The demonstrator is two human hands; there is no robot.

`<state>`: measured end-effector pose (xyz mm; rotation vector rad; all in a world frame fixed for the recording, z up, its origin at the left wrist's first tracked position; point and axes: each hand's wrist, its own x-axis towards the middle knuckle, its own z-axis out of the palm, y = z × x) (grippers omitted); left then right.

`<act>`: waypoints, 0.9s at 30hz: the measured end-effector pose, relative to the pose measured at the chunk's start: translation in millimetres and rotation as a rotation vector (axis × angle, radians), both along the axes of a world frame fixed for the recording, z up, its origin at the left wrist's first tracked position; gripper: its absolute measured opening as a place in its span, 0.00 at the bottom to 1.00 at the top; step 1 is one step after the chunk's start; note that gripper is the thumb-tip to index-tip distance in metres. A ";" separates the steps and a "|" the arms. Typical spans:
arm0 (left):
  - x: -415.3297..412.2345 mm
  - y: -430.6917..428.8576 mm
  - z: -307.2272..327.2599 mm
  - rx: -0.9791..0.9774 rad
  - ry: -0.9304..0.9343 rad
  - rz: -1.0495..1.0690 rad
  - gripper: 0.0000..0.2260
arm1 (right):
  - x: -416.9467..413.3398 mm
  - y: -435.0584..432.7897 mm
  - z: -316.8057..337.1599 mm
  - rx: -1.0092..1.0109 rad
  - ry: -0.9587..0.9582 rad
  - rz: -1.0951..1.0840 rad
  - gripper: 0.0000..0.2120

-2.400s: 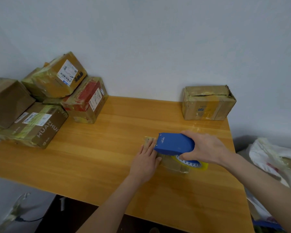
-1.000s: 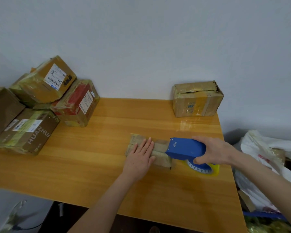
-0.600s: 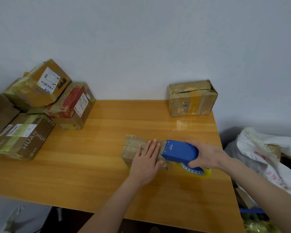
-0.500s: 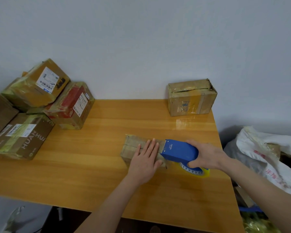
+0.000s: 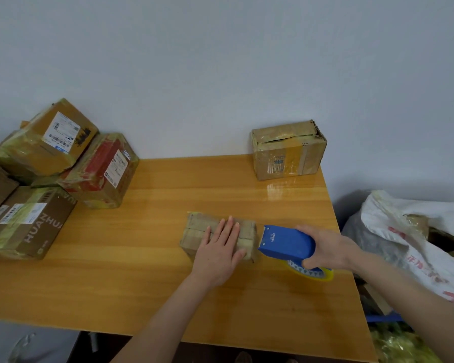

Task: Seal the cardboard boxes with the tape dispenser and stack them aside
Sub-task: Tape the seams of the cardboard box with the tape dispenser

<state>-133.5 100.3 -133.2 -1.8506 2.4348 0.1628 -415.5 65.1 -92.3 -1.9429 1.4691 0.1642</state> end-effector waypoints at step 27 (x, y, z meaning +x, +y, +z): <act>-14.7 -6.2 -2.4 -0.050 -0.003 -0.057 0.26 | 0.9 -1.3 -13.4 0.076 0.029 -0.048 0.42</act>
